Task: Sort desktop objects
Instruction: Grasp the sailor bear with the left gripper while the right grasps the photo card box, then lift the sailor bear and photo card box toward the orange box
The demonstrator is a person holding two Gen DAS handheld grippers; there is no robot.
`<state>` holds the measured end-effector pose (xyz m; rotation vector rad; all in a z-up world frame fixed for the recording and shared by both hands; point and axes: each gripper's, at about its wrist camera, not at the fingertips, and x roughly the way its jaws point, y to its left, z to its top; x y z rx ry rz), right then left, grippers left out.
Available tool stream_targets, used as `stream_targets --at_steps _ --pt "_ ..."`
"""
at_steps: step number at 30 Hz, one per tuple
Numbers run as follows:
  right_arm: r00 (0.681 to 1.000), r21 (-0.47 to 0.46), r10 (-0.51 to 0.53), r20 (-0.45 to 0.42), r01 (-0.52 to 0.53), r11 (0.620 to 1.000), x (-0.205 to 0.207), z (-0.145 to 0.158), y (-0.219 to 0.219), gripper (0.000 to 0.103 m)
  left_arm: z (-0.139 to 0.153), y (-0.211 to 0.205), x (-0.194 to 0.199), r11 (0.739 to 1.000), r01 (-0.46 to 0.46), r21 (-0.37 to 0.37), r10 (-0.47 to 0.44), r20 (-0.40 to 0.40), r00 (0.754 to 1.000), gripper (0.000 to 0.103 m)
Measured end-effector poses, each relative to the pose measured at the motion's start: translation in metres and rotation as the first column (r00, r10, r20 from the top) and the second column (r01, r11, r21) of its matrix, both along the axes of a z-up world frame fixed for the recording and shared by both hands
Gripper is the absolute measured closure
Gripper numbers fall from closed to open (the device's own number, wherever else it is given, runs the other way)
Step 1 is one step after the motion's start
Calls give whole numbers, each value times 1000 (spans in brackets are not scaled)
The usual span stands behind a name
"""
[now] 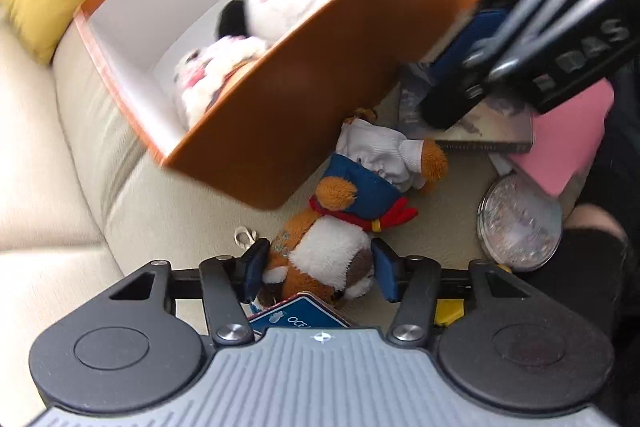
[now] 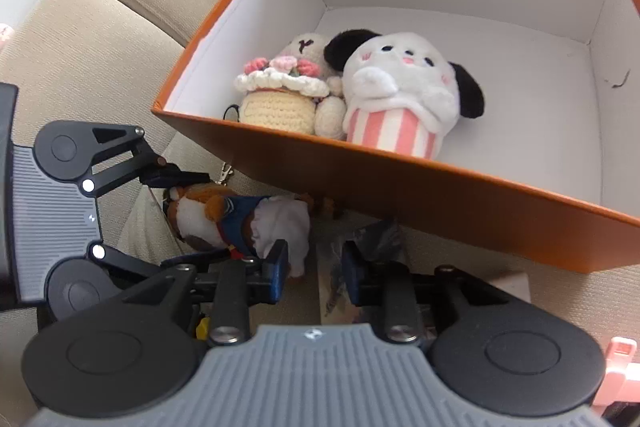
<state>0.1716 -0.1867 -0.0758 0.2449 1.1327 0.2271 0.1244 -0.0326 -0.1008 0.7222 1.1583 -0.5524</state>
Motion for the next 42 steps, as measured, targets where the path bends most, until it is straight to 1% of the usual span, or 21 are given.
stream_targets --at_steps 3,4,6,7,9,11,13,14,16,20,22,23,26,27,31,33,35,36,37,40,42 --pt "1000 -27 -11 17 11 1000 -11 9 -15 69 8 12 -4 991 -111 -69 111 -13 994 43" --pt "1000 -33 -20 18 21 999 -14 12 -21 63 12 16 -6 986 -139 -92 139 -16 990 43" --pt "999 -49 -37 19 38 998 -18 14 -33 60 22 25 -11 964 -213 -159 210 -35 977 43" --pt "999 -63 -48 12 48 997 -18 13 -36 60 28 30 -13 946 -255 -200 250 -51 967 43" --pt "998 -70 -61 -14 60 996 -14 6 -43 58 37 43 -15 894 -347 -283 334 -94 938 43" --pt "996 -26 -65 -58 63 998 -9 -2 -49 58 43 53 -10 837 -427 -343 403 -143 904 43" --pt "993 -1 -66 -99 66 998 -6 -6 -52 58 47 55 -11 791 -476 -385 449 -164 878 43" --pt "992 0 -68 -111 68 998 -5 -9 -53 58 49 56 -13 774 -493 -398 466 -169 869 43" --pt "992 10 -61 -110 62 998 -2 -12 -49 57 51 58 -13 754 -510 -413 487 -170 857 43" --pt "989 -18 -56 -138 54 998 6 -12 -43 56 52 69 -13 703 -559 -440 535 -191 823 43" --pt "987 -41 -26 -156 20 999 12 -12 -35 56 53 66 -14 679 -576 -454 550 -204 810 43" --pt "985 -39 -8 -173 1 999 15 -12 -31 56 44 61 -15 671 -582 -459 556 -208 805 43" --pt "976 -65 44 -215 -60 996 23 -20 -17 57 41 62 -18 636 -604 -480 575 -228 786 43" --pt "974 -65 44 -222 -60 996 26 -23 -16 54 41 63 -19 623 -612 -487 582 -234 779 43" --pt "962 -2 26 -272 -27 1000 35 -35 -22 41 40 63 -22 598 -627 -499 597 -245 764 43" --pt "951 69 5 -308 17 997 35 -45 -29 40 38 64 -22 586 -635 -504 604 -251 757 43" --pt "950 109 -15 -313 52 993 31 -48 -35 43 38 65 -23 571 -645 -509 611 -261 747 43" --pt "951 113 -24 -309 62 992 29 -46 -36 46 38 64 -23 568 -647 -509 614 -262 745 43" --pt "952 117 -29 -304 67 991 26 -43 -37 54 37 64 -23 567 -647 -510 615 -261 744 43" --pt "960 142 -15 -280 57 988 19 -29 -38 69 40 64 -25 562 -650 -512 620 -260 741 43" --pt "963 154 -6 -269 49 987 13 -22 -36 75 42 63 -27 552 -655 -516 627 -261 734 43"
